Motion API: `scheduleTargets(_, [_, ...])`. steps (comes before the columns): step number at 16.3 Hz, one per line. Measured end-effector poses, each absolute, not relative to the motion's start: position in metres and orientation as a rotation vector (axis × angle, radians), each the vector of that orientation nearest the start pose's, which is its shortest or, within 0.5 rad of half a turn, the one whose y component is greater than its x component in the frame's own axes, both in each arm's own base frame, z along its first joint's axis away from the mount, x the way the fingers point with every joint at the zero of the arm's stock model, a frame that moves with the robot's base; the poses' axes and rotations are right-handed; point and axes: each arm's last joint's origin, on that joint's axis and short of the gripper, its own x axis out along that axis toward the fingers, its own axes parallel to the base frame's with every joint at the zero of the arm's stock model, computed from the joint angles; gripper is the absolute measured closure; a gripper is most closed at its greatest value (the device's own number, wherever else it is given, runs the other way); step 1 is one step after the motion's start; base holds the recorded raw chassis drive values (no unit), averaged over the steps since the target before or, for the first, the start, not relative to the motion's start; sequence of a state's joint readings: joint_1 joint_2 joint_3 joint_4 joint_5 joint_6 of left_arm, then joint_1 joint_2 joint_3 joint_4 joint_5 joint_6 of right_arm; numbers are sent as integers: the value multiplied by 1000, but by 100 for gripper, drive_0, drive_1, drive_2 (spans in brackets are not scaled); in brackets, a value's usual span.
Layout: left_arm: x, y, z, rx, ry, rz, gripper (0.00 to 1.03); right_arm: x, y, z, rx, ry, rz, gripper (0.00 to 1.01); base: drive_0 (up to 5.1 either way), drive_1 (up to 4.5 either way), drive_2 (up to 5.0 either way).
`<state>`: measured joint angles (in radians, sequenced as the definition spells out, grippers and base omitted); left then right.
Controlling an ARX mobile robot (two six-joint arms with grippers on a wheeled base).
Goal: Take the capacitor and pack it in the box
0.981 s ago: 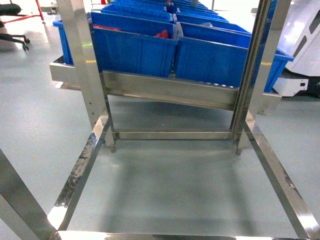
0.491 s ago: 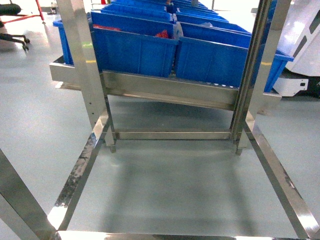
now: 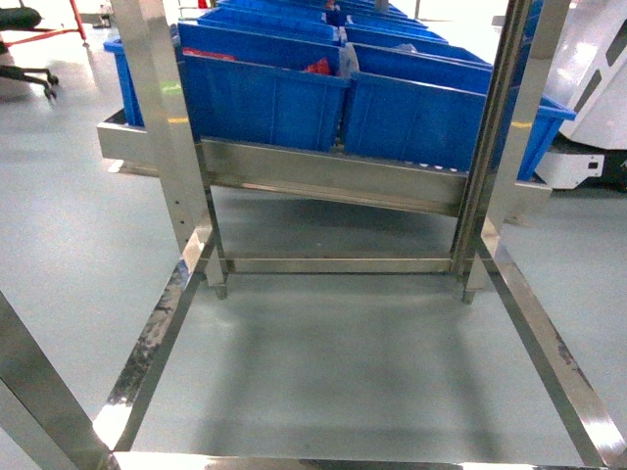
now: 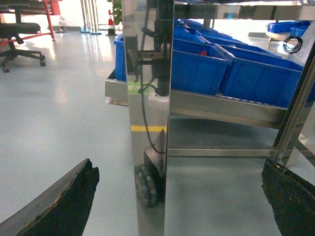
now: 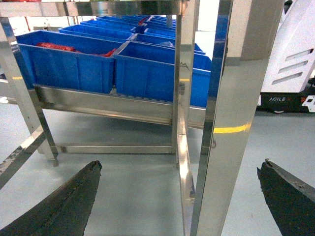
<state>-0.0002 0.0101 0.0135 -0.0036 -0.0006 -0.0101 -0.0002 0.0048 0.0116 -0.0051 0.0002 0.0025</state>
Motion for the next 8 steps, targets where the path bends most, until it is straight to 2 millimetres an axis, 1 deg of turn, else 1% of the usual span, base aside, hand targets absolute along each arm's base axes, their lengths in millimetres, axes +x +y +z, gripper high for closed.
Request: scheduleTargets(8, [98,0,167,-10,4,1,5,97,0,167,2,-1,-1,3,0,0,0])
